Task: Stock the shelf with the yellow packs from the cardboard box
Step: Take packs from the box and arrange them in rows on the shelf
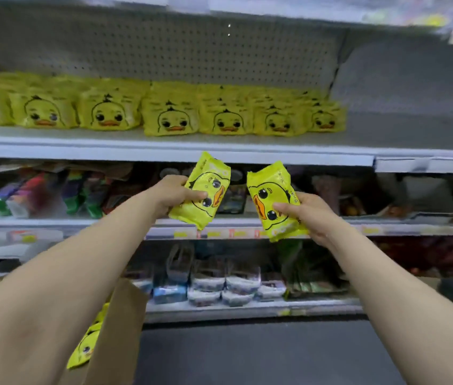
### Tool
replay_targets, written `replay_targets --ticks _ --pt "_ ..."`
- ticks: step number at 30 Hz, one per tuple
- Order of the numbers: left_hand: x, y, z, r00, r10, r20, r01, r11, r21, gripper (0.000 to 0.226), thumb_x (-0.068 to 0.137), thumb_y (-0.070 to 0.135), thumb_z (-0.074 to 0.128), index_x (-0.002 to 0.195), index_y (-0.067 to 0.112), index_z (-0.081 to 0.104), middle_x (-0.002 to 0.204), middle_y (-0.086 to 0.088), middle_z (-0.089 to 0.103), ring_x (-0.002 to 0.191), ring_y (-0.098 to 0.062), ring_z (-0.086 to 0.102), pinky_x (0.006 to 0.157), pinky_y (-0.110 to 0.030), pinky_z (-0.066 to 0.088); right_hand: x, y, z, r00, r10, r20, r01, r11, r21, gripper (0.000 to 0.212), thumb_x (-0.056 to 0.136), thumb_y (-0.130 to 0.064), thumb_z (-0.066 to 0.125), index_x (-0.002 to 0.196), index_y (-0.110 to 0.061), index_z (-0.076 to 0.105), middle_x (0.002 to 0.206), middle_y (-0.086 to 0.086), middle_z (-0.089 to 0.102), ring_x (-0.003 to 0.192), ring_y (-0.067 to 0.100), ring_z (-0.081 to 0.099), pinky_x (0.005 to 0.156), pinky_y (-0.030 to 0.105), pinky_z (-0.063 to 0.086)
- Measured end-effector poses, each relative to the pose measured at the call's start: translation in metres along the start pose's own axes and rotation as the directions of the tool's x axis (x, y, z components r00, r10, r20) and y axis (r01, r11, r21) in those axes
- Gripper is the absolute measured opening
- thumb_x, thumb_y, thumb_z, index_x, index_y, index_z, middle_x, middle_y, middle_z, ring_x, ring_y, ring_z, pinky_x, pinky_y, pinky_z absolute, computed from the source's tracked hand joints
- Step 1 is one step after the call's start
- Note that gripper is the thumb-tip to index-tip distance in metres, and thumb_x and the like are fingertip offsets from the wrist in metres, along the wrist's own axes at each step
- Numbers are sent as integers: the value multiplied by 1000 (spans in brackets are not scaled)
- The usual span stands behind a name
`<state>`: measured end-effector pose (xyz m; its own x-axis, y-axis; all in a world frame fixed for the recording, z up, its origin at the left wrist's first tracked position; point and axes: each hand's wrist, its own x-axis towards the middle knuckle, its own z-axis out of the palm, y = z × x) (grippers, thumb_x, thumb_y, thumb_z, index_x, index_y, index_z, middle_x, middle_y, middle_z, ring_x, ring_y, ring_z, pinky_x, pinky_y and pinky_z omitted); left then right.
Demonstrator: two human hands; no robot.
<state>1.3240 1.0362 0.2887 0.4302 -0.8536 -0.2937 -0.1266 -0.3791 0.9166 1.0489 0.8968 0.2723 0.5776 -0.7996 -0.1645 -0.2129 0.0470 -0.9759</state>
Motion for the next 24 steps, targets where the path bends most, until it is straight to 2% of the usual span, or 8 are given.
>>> replay_targets --ticks 3,6,10,12,17,20,22,24 --pt "25 47 33 997 76 16 -77 995 67 32 78 15 81 107 10 68 94 -8 75 78 -22 73 69 -32 58 7 -15 -50 997 -34 -73 35 999 24 30 81 -6 77 109 -2 69 97 15 76 83 38 73 71 53 61" --pt "55 90 68 985 170 39 -173 980 98 30 78 17 81 105 16 68 92 -5 74 69 -15 71 59 -25 54 19 -24 -99 989 -64 -134 69 997 34 35 77 -5 79 111 -4 69 101 17 75 86 37 73 69 52 62" --pt "110 150 114 963 248 109 -262 954 146 36 75 22 84 107 17 69 97 -3 75 81 -18 72 72 -30 57 41 -36 -163 986 -89 -142 87 996 -15 40 70 -10 83 109 -10 72 103 15 76 87 31 73 77 44 60" --pt "143 182 138 950 269 159 -297 934 199 47 73 26 85 115 14 67 110 -6 73 93 -22 71 85 -33 56 56 -44 -197 986 -91 -141 82 994 -65 46 63 -13 86 108 -11 73 102 15 76 84 28 73 71 36 60" --pt "223 255 189 933 257 253 -355 774 525 82 72 46 82 142 16 49 145 -3 49 132 -25 46 102 -30 36 102 -73 -267 973 -112 -199 69 975 -211 28 74 -9 81 101 -12 76 91 11 77 77 23 72 68 33 60" --pt "270 278 209 887 307 345 -461 623 632 70 70 49 82 129 17 61 134 -4 59 118 -23 55 98 -32 45 128 -87 -296 967 -131 -219 67 958 -278 20 76 -6 81 94 -13 76 84 7 77 73 20 72 63 27 58" --pt "294 288 220 884 310 351 -468 582 665 64 70 45 85 122 15 64 126 -4 61 111 -22 56 90 -31 48 145 -89 -314 964 -130 -232 55 951 -304 23 74 -8 83 96 -11 75 87 11 77 76 26 73 68 33 60" --pt "308 295 232 879 305 368 -476 505 720 66 73 46 82 127 13 61 126 -5 58 113 -22 54 83 -28 44 160 -88 -329 969 -114 -217 41 949 -314 29 73 -9 85 100 -7 74 91 16 76 78 30 73 72 38 61"
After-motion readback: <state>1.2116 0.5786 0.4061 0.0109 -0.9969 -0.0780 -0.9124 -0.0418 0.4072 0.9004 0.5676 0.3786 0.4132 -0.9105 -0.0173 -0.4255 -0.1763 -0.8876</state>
